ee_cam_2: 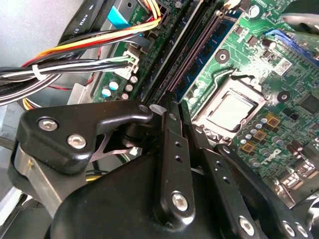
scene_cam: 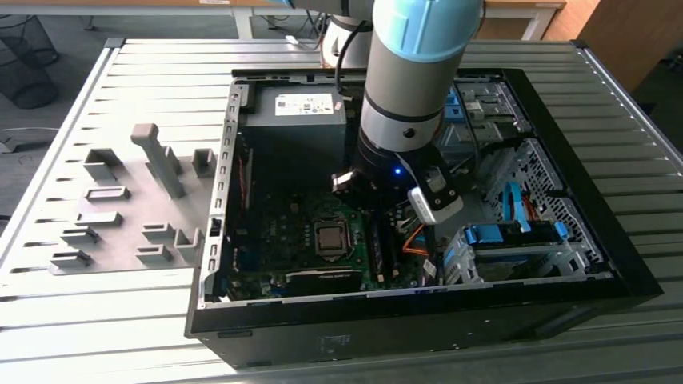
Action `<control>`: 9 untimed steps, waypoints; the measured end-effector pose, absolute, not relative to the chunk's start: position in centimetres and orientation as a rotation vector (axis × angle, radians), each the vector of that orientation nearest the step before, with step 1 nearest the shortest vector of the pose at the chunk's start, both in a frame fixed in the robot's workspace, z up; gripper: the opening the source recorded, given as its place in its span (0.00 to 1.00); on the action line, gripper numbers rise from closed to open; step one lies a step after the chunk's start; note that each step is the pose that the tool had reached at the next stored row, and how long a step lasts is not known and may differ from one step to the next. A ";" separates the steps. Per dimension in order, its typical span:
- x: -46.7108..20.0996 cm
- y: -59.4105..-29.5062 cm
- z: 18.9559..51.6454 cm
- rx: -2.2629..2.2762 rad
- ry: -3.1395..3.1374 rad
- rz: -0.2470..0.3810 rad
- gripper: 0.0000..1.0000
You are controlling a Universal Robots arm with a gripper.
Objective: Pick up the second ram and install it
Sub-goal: 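Insert the second ram into the second slot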
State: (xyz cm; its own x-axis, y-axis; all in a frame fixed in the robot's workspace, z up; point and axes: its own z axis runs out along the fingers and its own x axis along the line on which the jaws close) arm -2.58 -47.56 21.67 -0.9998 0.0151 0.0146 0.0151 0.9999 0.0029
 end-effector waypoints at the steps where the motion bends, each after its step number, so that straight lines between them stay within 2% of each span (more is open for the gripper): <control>1: -2.6 -47.6 21.7 -0.024 -3.127 -0.005 0.14; 9: -2.6 -47.5 21.7 -0.024 -3.127 -0.005 0.14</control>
